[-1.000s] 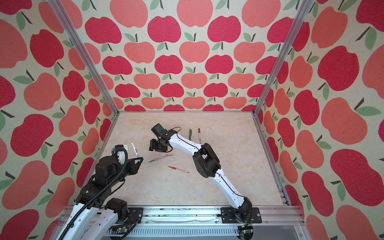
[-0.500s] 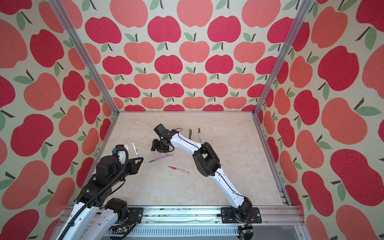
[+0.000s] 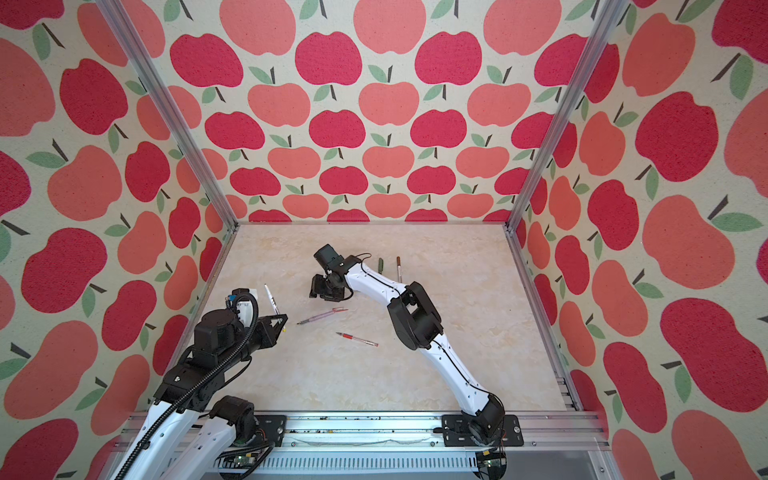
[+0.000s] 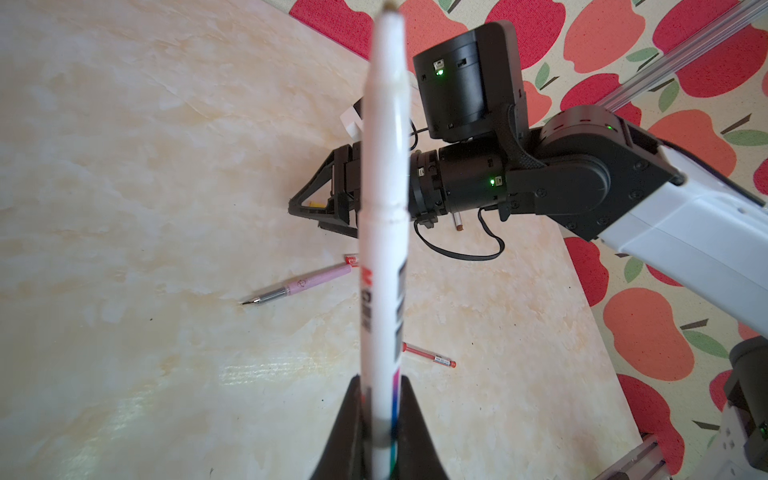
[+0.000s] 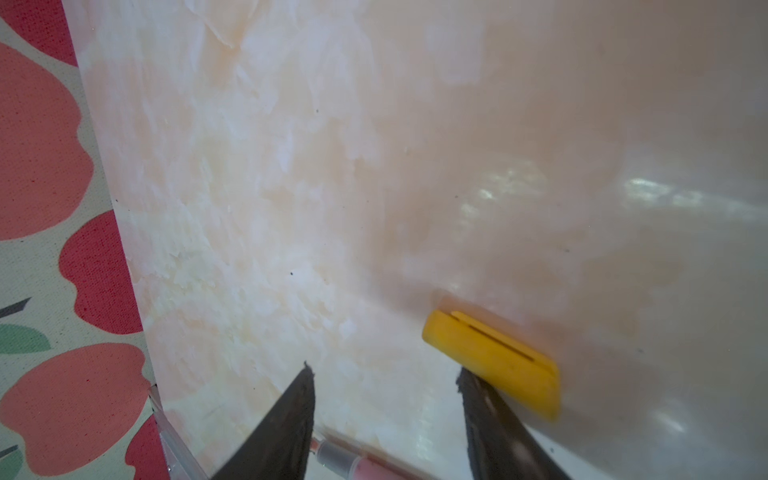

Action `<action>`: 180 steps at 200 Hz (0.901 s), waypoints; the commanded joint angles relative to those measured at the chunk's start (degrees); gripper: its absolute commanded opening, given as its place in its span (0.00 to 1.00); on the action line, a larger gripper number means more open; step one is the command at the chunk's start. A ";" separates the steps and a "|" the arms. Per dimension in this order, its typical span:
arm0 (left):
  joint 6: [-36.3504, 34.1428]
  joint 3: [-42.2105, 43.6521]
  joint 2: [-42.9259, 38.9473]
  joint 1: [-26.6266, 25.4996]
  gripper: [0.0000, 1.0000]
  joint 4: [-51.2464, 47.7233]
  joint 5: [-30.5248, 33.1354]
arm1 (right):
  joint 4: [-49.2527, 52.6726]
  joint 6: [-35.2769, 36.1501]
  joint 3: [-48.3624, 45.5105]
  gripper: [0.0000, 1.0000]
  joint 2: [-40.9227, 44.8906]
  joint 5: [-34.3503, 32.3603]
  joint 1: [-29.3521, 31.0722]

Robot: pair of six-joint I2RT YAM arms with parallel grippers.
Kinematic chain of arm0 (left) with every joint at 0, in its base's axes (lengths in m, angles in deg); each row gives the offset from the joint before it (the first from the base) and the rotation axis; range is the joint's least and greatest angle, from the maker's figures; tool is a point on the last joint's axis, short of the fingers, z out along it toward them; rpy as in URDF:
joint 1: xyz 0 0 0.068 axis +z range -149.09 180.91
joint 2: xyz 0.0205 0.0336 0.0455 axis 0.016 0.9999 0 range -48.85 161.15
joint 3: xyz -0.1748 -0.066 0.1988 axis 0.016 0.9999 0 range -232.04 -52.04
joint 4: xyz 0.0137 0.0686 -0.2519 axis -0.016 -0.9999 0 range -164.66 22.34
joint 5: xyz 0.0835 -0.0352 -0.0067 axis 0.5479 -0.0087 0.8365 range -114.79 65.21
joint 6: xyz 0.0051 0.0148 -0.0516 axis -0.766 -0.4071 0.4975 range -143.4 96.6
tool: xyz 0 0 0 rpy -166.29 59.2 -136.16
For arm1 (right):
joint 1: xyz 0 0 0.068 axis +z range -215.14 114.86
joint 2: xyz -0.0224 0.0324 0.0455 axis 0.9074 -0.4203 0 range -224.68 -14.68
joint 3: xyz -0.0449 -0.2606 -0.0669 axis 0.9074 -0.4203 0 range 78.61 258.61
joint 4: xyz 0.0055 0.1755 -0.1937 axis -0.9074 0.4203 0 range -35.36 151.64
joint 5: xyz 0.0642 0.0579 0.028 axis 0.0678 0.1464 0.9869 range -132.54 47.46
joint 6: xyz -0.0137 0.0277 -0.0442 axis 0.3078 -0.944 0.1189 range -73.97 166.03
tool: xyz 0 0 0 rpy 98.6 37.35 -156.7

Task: Insert the pens into the pen caps
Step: 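Move right gripper over the yellow cap and lower toward it, then close right gripper on the yellow cap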

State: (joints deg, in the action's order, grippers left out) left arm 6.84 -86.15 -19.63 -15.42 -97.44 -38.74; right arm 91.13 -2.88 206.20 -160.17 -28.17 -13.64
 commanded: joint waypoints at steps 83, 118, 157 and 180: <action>-0.95 -1.66 0.23 0.47 0.00 1.39 -0.63 | 9.69 4.99 5.11 0.58 -7.66 -6.44 -2.83; -0.95 -1.58 -0.16 0.52 0.00 0.94 -0.37 | 12.97 6.69 6.62 0.56 -9.44 -10.38 -2.91; -0.63 -1.22 -0.12 0.52 0.00 1.44 -0.82 | 12.43 8.38 6.84 0.58 -9.92 -12.61 -3.07; -0.80 -1.31 -0.53 0.48 0.00 0.99 -0.80 | 14.78 9.79 10.21 0.57 -11.46 -14.15 -3.08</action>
State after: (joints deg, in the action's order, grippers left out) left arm 6.82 -86.17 -19.22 -15.23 -97.41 -39.16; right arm 96.11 3.94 215.64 -164.98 -35.90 -16.02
